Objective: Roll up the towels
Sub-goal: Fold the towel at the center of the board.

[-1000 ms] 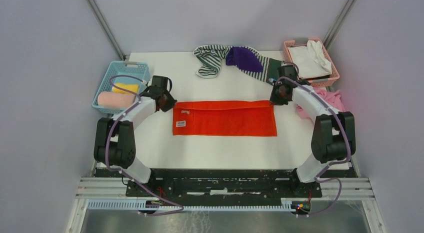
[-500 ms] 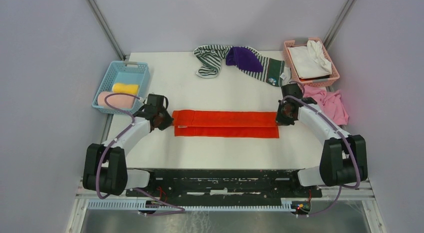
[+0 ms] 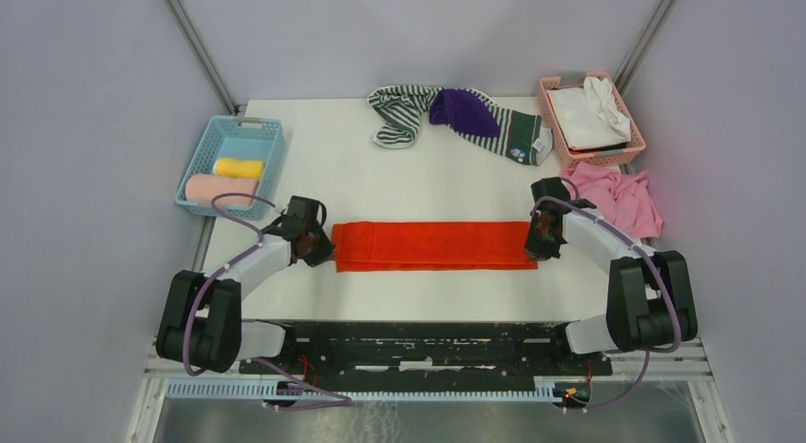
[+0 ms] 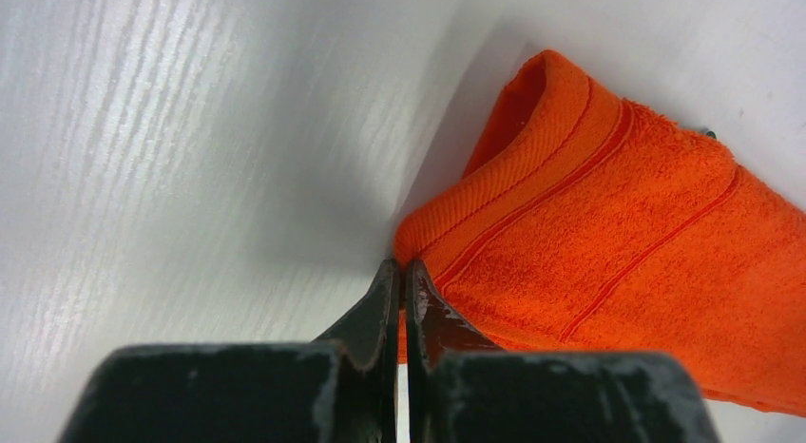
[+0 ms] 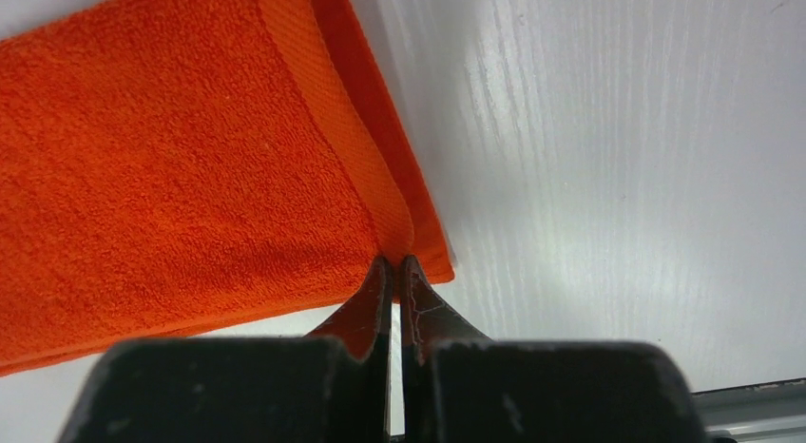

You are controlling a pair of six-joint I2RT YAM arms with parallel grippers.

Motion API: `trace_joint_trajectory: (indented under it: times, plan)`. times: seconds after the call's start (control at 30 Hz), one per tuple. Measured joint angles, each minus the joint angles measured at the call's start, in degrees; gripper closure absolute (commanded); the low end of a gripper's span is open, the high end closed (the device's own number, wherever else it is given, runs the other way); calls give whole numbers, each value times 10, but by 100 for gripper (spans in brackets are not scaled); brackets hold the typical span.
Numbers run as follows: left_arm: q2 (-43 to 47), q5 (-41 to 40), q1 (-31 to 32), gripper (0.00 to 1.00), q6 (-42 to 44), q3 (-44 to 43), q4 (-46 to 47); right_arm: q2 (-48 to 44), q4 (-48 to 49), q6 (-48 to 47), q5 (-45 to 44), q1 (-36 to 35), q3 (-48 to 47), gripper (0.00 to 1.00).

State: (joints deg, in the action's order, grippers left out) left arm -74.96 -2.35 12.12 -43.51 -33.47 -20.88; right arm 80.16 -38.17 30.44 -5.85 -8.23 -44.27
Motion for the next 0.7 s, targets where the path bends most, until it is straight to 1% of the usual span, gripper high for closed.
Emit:
trace_joint_trajectory:
  times: [0.2,0.37,0.47,0.63,0.7]
  plan:
    - [11,0,15,97,-8,11,12,41,11,6,-20,0,0,100]
    - [60,-3,18,96,-13,14,-13,38,7,8,-21,0,-5,100]
    - [77,-10,18,96,-13,-5,-34,26,-4,8,-19,0,-18,100]
    - [67,-22,18,96,-13,-66,-56,18,-16,8,-17,0,-67,100]
    - [71,-20,19,96,-13,-74,-56,6,-22,7,-22,0,-74,99]
